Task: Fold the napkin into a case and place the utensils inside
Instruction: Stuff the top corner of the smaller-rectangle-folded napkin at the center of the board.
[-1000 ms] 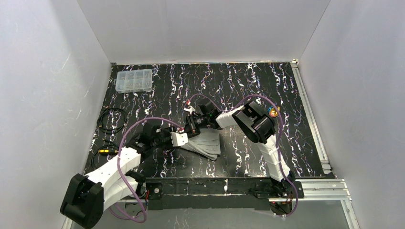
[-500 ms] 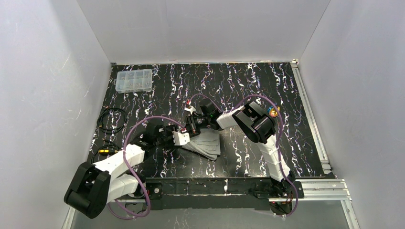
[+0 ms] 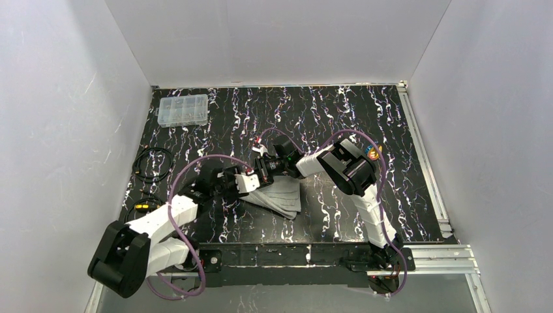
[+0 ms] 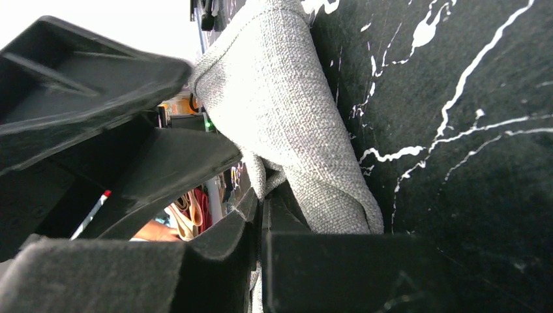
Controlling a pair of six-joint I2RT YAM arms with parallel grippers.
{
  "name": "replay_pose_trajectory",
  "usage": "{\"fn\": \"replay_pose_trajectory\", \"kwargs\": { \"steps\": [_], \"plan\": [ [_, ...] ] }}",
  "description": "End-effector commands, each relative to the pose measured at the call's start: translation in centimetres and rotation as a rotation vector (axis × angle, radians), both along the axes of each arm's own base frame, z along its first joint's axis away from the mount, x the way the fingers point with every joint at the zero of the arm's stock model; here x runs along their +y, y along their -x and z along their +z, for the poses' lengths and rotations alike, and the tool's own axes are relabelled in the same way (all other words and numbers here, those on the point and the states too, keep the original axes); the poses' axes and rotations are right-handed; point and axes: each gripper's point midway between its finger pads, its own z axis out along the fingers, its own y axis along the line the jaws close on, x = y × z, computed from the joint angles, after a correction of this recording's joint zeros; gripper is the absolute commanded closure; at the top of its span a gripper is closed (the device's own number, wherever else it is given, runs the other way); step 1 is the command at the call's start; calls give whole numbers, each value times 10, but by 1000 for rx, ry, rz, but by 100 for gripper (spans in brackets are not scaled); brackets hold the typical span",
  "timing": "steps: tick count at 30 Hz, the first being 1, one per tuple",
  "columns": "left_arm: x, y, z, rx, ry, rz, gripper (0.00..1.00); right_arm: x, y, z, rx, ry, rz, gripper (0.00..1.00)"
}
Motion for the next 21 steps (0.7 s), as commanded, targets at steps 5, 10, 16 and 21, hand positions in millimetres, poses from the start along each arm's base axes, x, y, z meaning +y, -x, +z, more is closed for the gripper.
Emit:
{"fn": "replay_pose_trajectory", "kwargs": {
  "steps": [5, 10, 16, 21],
  "plan": [
    [8, 1, -16, 68, -63, 34, 50, -26, 14, -53, 107, 158, -37, 99],
    [11, -4, -16, 69, -70, 70, 55, -25, 14, -46, 107, 139, -43, 99],
    [12, -10, -12, 68, -63, 109, 59, -24, 13, -37, 102, 126, -45, 99],
    [12, -12, -12, 71, -62, 122, 63, -23, 14, -36, 106, 122, -47, 99]
  ]
}}
